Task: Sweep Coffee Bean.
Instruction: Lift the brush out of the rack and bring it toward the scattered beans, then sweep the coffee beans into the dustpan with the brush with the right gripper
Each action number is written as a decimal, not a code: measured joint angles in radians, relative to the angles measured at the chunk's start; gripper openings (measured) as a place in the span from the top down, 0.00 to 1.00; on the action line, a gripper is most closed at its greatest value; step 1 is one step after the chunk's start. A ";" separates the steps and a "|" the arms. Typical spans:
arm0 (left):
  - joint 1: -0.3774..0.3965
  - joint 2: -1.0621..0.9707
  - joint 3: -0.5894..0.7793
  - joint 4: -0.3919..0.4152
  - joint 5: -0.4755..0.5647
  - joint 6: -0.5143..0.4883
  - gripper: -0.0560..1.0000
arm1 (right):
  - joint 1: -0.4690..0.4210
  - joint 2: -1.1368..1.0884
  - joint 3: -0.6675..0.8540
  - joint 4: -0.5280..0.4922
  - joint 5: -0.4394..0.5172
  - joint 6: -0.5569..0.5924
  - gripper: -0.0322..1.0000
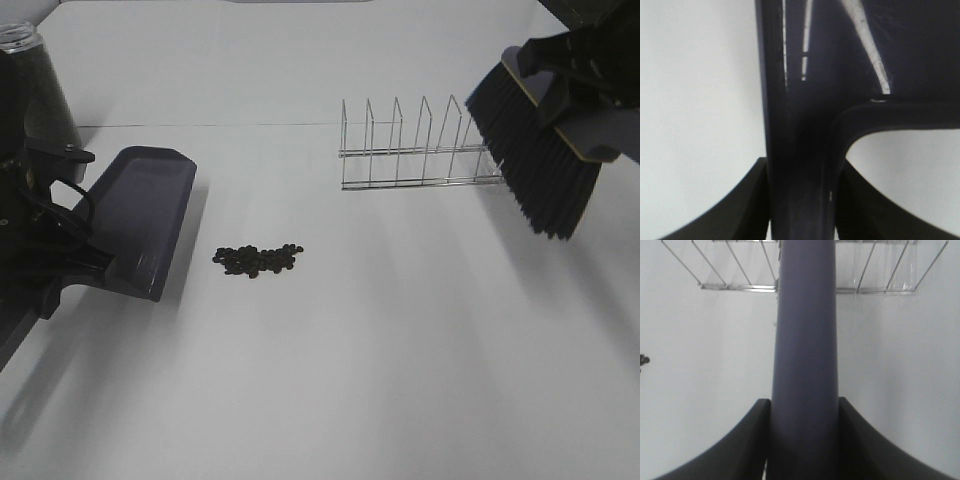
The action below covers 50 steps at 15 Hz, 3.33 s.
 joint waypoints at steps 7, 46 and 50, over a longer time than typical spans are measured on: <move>0.000 0.000 0.000 0.000 -0.023 0.077 0.65 | 0.000 -0.060 0.212 0.078 -0.081 -0.031 0.62; -0.048 0.153 -0.007 -0.007 -0.036 0.003 0.65 | 0.696 0.705 -0.469 -0.515 0.165 0.554 0.62; -0.048 0.153 -0.007 -0.043 -0.025 0.028 0.65 | 0.696 0.713 -0.524 -0.338 0.081 0.513 0.62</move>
